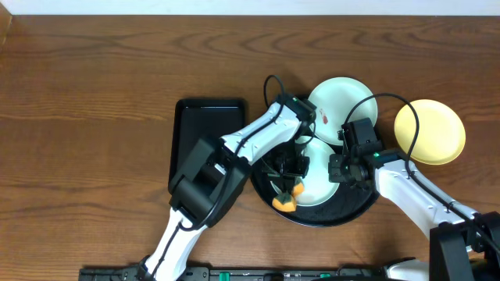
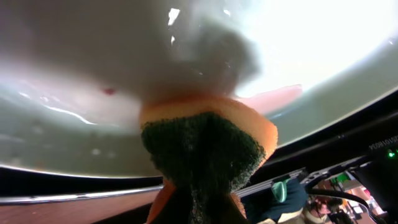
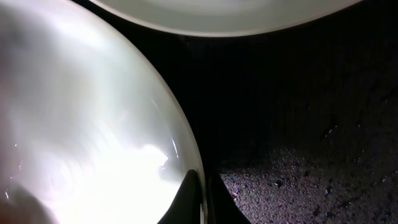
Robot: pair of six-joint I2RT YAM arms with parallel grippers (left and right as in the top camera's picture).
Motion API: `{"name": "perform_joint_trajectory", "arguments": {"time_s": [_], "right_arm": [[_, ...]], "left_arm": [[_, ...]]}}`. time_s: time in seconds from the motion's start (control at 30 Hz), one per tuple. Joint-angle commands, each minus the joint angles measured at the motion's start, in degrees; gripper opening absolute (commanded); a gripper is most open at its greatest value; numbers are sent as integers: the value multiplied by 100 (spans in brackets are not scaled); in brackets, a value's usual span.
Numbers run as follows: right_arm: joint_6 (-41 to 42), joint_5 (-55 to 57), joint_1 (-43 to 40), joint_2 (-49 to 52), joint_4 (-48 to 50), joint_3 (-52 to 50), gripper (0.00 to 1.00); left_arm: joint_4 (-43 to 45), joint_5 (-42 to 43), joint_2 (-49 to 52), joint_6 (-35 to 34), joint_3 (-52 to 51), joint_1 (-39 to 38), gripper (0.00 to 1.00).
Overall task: Clean dirty plates on tray and stack at the side
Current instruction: 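Scrub the lower green plate with the sponge in the left gripper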
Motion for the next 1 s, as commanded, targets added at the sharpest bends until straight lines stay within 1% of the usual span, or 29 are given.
{"name": "perform_joint_trajectory", "arguments": {"time_s": [0.0, 0.27, 0.47, 0.6, 0.8, 0.97], "right_arm": [[-48, 37, -13, 28, -55, -26, 1], [-48, 37, -13, 28, -76, -26, 1], [-48, 37, -13, 28, -76, -26, 1], [-48, 37, -13, 28, -76, -26, 1], [-48, 37, -13, 28, -76, -26, 1], [-46, 37, -13, 28, -76, -26, 1]], "left_arm": [[33, -271, 46, -33, -28, 153, 7], [302, -452, 48, -33, -33, 275, 7], [330, -839, 48, -98, -33, 315, 7], [293, -870, 44, -140, 17, 431, 7], [-81, -866, 28, -133, 514, 706, 7], [-179, -756, -179, -131, 920, 763, 7]]}}
